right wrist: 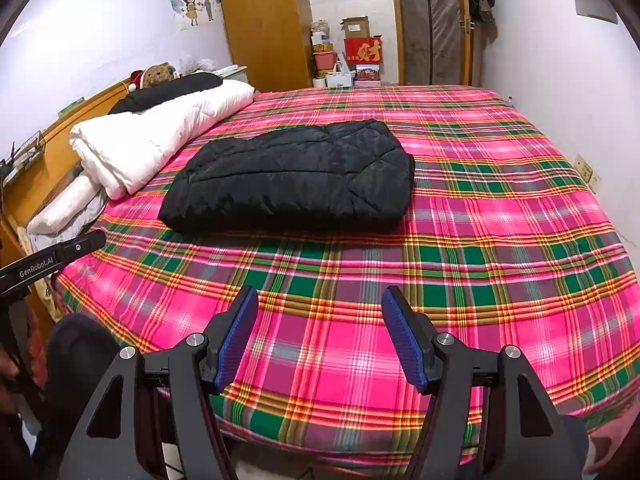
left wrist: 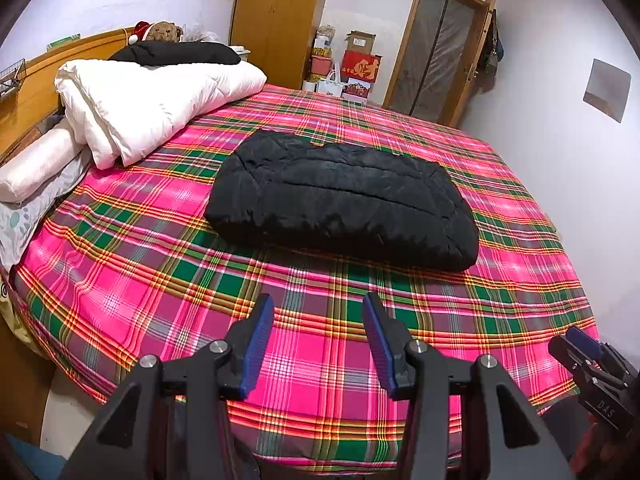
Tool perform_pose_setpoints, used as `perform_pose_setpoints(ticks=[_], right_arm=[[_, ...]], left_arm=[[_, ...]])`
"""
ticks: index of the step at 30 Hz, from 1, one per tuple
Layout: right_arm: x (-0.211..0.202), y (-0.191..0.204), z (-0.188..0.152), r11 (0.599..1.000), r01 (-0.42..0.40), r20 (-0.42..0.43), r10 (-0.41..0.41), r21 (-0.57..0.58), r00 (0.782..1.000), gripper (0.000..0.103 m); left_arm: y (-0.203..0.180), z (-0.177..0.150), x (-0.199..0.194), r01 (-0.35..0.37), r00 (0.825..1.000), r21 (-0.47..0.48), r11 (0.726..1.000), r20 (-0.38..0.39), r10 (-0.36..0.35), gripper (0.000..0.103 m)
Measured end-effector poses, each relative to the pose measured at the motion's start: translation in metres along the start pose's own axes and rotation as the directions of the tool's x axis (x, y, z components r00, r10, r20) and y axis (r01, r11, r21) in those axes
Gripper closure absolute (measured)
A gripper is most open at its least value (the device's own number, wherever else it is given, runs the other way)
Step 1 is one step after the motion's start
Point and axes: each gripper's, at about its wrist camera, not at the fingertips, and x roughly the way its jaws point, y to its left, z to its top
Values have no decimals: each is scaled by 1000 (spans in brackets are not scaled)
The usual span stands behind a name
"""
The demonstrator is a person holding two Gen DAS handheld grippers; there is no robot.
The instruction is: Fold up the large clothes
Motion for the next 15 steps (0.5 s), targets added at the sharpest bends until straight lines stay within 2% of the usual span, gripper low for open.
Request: perform_pose_setpoints(ticks=[9,15], right_arm=[[0,9,-1,1000,-13,1,13,-22,1000,38],[2,13,-2,999,-18,-9,18,-27,1000,38]], left_arm=[[0,-3,-2,-56,998,22,998,12,56,55],[0,-5,0,-69,998,36,997,1,69,55]])
